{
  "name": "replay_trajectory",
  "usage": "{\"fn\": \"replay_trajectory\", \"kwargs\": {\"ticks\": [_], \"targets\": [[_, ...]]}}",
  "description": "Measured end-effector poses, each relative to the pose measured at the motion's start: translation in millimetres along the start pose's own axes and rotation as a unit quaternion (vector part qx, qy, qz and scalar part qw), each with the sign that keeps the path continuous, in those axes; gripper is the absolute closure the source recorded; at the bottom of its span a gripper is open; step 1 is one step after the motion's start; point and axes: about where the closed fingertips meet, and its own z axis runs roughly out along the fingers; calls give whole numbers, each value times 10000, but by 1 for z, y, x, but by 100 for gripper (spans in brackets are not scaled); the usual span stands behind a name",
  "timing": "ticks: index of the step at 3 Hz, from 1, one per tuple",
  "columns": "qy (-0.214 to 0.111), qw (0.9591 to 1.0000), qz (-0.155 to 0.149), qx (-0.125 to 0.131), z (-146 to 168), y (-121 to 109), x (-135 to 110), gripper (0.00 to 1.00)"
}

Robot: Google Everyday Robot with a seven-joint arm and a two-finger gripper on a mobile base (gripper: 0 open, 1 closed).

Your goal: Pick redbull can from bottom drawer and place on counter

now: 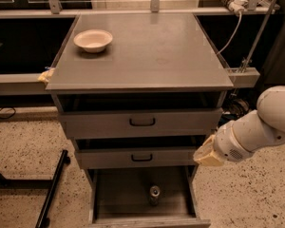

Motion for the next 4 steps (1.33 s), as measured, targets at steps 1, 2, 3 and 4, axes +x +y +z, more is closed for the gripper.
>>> {"fn": "replay_trajectory", "kwargs": {"ticks": [1, 2, 3, 4], "targets": [[0, 10000, 0, 0, 0, 0, 0, 100], [-40, 10000, 23, -54, 22, -2, 15, 100], [-222, 9997, -59, -80, 82, -10, 56, 100], [-660, 9972, -301, 178, 144, -55, 74, 100]]}}
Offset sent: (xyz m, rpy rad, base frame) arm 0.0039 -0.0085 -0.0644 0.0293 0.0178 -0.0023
